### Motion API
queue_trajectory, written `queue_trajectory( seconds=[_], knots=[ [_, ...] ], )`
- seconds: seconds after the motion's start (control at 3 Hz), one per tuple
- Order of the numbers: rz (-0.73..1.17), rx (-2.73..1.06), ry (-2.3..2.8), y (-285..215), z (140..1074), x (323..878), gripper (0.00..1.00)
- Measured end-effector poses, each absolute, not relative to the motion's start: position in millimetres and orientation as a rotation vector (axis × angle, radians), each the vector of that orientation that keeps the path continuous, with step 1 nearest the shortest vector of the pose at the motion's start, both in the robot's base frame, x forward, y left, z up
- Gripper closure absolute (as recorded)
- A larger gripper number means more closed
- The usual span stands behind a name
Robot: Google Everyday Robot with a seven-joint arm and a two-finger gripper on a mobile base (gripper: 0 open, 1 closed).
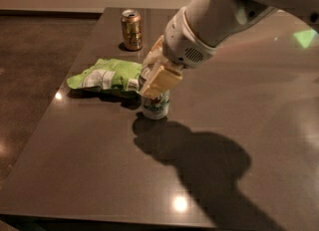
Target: Move 7up can near green rice chip bag
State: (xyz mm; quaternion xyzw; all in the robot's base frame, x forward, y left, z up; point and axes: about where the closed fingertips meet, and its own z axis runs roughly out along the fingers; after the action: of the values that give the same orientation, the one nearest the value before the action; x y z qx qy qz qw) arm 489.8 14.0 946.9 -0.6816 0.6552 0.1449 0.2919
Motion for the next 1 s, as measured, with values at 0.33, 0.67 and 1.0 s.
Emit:
queue_trajectory(
  seconds=[0.33, 0.67, 1.0],
  knots=[
    [0.409, -1.818, 1.734, 25, 944, 496, 1.0],
    [0.438, -1.795, 1.733, 29, 939, 504, 0.84],
    [0.461, -1.777, 1.738, 29, 929, 511, 0.53]
  ],
)
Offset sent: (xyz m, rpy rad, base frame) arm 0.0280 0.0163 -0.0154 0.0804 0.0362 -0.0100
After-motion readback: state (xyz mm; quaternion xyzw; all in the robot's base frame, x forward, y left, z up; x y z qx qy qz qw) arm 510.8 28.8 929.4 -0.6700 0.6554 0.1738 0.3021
